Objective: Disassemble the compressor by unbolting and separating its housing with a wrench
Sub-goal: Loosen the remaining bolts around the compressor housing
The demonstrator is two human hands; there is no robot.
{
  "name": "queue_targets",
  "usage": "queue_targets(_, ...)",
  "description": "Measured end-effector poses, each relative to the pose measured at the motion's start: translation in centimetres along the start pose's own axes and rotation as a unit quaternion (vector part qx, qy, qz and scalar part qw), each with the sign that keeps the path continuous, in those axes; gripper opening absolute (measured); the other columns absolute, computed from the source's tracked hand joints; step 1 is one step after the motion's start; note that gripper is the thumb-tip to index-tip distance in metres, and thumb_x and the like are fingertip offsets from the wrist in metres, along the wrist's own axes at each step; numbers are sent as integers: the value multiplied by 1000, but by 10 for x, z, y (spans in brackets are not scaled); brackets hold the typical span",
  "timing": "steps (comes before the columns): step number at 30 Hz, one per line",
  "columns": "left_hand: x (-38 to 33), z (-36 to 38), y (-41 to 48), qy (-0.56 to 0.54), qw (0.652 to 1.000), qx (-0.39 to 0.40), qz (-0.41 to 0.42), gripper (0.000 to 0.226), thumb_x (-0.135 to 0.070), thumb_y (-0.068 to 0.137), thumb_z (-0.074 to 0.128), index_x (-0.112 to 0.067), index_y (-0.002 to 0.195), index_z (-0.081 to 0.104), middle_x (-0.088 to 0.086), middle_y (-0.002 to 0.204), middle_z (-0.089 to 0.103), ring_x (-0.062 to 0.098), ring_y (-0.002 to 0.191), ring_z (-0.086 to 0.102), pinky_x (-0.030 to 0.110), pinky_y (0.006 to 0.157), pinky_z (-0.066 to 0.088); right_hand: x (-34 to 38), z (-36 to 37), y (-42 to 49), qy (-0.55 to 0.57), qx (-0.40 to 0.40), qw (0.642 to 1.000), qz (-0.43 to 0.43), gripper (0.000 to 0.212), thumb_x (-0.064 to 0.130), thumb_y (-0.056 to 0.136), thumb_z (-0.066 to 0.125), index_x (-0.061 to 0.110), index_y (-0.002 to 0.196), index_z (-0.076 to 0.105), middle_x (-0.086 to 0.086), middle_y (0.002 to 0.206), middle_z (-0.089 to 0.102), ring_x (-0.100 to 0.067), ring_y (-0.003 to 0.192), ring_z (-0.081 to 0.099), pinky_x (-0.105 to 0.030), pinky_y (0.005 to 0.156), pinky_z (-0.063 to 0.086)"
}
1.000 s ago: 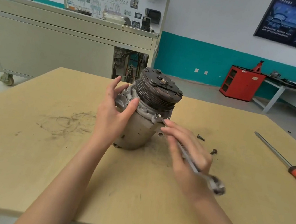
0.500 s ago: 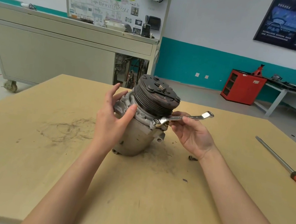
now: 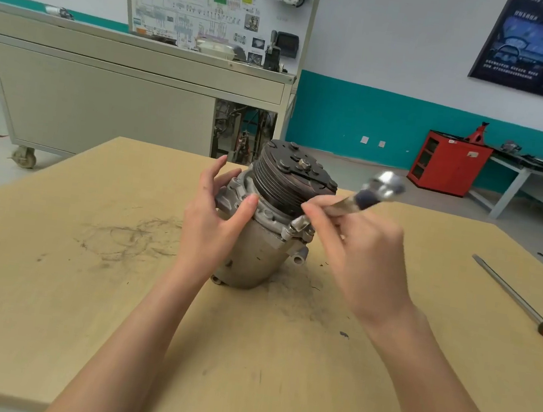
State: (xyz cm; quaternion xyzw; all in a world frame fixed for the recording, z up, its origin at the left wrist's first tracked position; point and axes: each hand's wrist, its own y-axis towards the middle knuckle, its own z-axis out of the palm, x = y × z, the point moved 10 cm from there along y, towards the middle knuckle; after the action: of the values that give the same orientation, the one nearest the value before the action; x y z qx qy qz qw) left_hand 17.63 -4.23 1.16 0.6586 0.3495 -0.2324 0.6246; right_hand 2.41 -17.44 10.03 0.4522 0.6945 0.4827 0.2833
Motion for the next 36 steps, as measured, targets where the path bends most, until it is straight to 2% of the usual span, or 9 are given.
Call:
queue_targets(6, 5, 1, 2, -29, 999, 2, -18, 59, -14, 87, 69, -28, 135, 38, -15, 118, 59, -8, 103, 59, 10, 88, 44, 50, 20, 2, -191, 34, 977, -89, 21, 21, 87, 61, 10, 70, 66, -4, 59, 57, -20, 47, 56, -24, 37, 38)
queue_targets(11, -1, 3, 2, -41, 999, 0, -11, 67, -28, 82, 68, -16, 140, 37, -13, 117, 56, -23, 92, 53, -1, 80, 38, 73, 41, -13, -324, 25, 940, -101, 9, 14, 81, 68, 12, 72, 69, 0, 58, 56, -14, 48, 53, -22, 40, 35)
queue_targets(15, -4, 0, 1, -20, 1000, -2, 7, 66, -35, 82, 63, -16, 140, 39, -22, 114, 56, -21, 94, 53, 1, 82, 37, 59, 25, -36, -237, -28, 961, -138, 19, 18, 89, 66, 5, 75, 70, -9, 73, 67, -22, 66, 67, -27, 54, 53)
queue_targets(19, -1, -1, 0, -19, 1000, -3, -1, 65, -37, 84, 62, -20, 141, 38, -23, 116, 56, -19, 99, 52, -1, 83, 34, -12, 2, -57, 122, -46, 991, -6, 14, 7, 89, 60, 1, 88, 72, -11, 101, 71, -19, 96, 69, -30, 85, 54)
queue_targets(22, 1, 0, 1, -14, 1000, -4, -6, 63, -31, 87, 66, -21, 142, 37, -26, 115, 54, -20, 100, 52, -3, 82, 34, -70, 28, -73, 413, 11, 885, 213, 18, 11, 90, 55, 17, 94, 72, -4, 114, 69, -21, 102, 67, -29, 87, 51)
queue_targets(25, 2, -1, 1, -7, 1000, -8, -6, 59, -23, 90, 67, -20, 141, 38, -22, 115, 55, -22, 99, 51, -3, 82, 34, -95, 72, -89, 644, 62, 657, 387, 15, 11, 81, 62, 19, 85, 75, -6, 113, 69, -20, 82, 70, -24, 71, 53)
queue_targets(27, 1, -1, 0, -7, 1000, -9, -4, 58, -22, 89, 67, -20, 140, 38, -17, 117, 57, -22, 98, 52, -3, 82, 35, -101, 92, -91, 705, 80, 555, 434, 16, 15, 67, 81, 15, 82, 76, -6, 104, 72, -17, 77, 69, -24, 68, 55)
queue_targets(30, 2, -1, 0, -8, 1000, -9, -4, 58, -22, 89, 67, -21, 140, 38, -17, 117, 57, -21, 98, 52, -3, 81, 35, -111, 111, -79, 729, 102, 506, 450, 36, 15, 51, 92, 9, 82, 76, -8, 82, 72, -15, 64, 66, -22, 63, 55)
queue_targets(36, 4, -1, 1, -11, 1000, -8, -7, 60, -22, 89, 67, -20, 141, 38, -20, 116, 56, -21, 99, 52, -3, 80, 35, -115, 122, -65, 729, 164, 506, 430, 32, 20, 54, 92, 9, 79, 75, -5, 67, 67, -11, 52, 58, -20, 55, 48)
